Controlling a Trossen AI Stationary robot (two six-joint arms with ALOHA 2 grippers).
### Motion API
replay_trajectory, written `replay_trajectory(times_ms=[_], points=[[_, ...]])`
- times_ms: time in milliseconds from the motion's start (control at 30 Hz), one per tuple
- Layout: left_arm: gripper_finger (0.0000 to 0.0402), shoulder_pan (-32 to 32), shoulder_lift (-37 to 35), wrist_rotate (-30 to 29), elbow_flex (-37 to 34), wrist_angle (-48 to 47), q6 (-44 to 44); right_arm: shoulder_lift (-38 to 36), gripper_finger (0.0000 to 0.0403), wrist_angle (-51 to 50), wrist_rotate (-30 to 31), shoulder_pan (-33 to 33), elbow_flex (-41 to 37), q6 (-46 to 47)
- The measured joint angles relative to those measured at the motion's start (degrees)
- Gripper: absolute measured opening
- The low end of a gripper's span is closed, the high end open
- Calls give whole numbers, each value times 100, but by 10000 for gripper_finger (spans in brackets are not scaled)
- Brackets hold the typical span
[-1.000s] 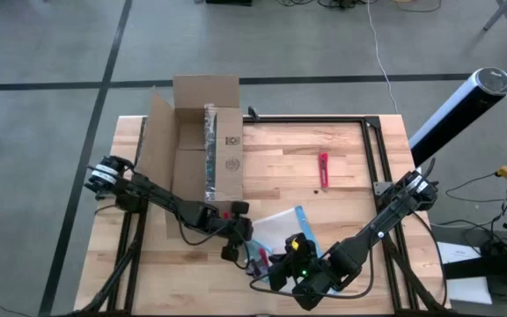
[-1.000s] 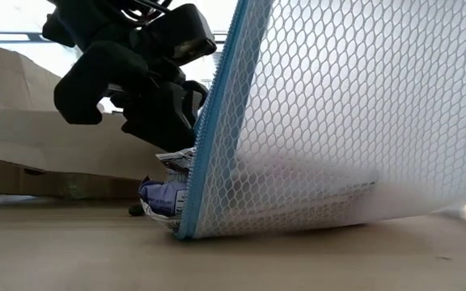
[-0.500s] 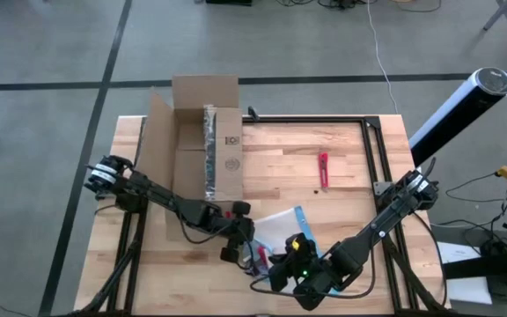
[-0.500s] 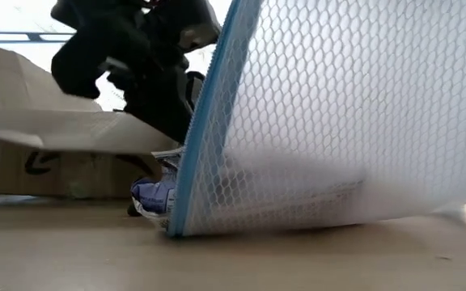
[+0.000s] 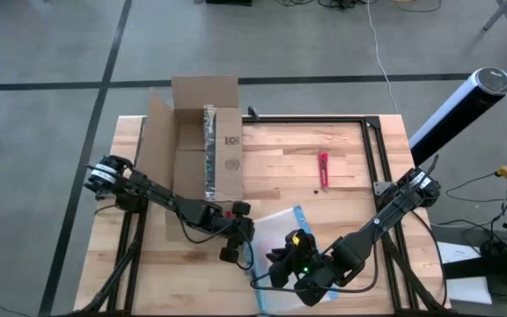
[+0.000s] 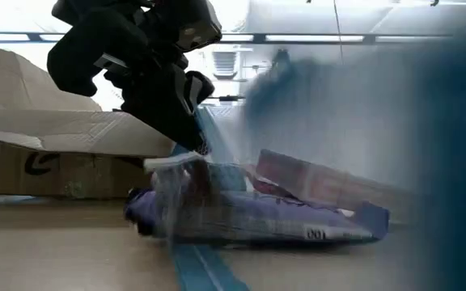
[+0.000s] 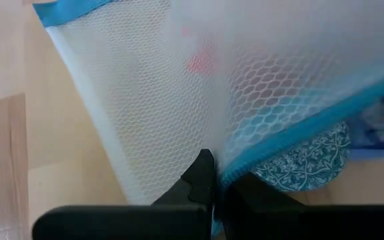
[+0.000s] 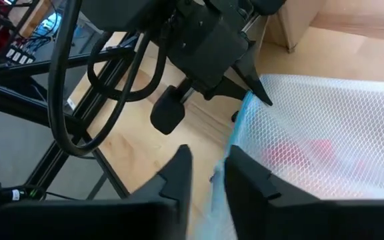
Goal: Unpack boxes
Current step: Put the purple chocolate bar into the blue transparent zip bag
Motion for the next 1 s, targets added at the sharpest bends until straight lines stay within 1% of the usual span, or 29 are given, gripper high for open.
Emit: replay_trajectory(times_ms=[100,167,300,367,433,533,600,767,833,1000], points=[[0,2,0,0,0,-4,-10,0,130,-1,0,-2,0,-3],[0,7,0,0,0,-4,-11,0,151,58,-4,-2,0,-85],[0,22,0,0,0,-9,-31,0,169,760,-170,-2,0,-789],[0,31,0,6,0,-9,-31,0,170,1172,-460,-2,2,-1190],[0,33,0,9,0,-11,-31,0,165,1395,-825,0,2,-1323],[0,44,0,62,0,-13,-31,4,152,1436,-1438,41,2,-1191],[0,52,0,107,0,-13,-31,49,144,1430,-1741,100,2,-1077],[0,73,0,138,2,-35,-31,68,128,1082,-2113,266,2,-823],[0,81,0,138,2,-57,-28,68,125,898,-2137,291,1,-793],[0,111,0,151,4,-90,-28,72,123,929,-2232,289,0,-869]])
